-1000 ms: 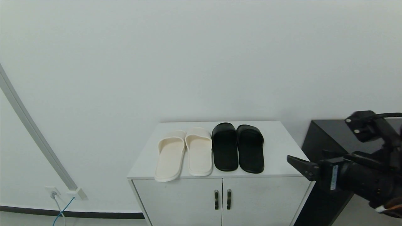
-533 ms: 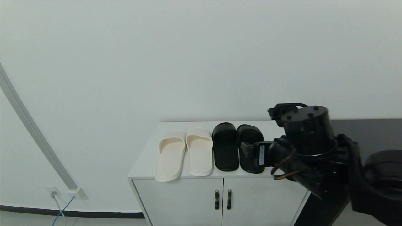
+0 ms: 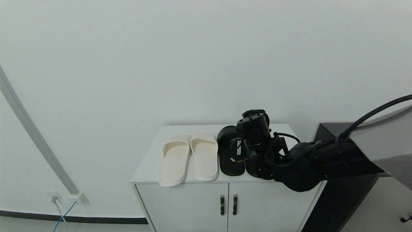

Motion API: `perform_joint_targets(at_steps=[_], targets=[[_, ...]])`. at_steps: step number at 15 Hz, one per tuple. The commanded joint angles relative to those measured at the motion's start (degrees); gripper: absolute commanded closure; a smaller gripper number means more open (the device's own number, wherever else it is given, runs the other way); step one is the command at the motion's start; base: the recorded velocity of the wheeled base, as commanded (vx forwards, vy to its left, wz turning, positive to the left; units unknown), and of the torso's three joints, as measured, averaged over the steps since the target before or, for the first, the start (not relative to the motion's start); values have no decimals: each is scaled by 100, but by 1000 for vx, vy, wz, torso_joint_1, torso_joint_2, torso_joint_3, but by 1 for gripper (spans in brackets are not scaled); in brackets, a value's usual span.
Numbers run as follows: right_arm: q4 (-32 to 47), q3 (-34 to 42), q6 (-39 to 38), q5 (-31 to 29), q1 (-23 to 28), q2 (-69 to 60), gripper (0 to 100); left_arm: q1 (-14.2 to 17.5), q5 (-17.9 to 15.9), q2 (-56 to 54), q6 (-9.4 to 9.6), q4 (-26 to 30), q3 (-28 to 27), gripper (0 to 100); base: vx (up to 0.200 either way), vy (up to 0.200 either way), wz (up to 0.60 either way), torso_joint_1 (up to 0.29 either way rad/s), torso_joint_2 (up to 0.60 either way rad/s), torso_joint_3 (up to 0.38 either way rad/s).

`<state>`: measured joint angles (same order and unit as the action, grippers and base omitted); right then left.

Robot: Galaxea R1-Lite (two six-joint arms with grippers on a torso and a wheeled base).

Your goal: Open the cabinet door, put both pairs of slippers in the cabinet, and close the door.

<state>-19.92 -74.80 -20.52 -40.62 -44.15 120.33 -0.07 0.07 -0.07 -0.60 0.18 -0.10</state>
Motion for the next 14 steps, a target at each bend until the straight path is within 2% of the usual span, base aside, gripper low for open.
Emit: perform_joint_targets(at_steps=[1, 4, 8, 14], targets=[[-65, -386, 21, -16, 197, 553, 0, -1, 1, 7, -2, -1, 1, 100, 0, 0, 0, 0, 0, 0], [-240, -659, 39, -16, 293, 851, 0, -1, 1, 7, -11, -1, 1, 100, 0, 0, 0, 0, 0, 0], [-768, -887, 426, -7, 390, 1273, 0, -1, 1, 7, -19, -1, 1, 100, 0, 0, 0, 0, 0, 0], [-777, -1511, 470, -7, 557, 1722, 0, -1, 1, 7, -19, -1, 1, 100, 0, 0, 0, 0, 0, 0]])
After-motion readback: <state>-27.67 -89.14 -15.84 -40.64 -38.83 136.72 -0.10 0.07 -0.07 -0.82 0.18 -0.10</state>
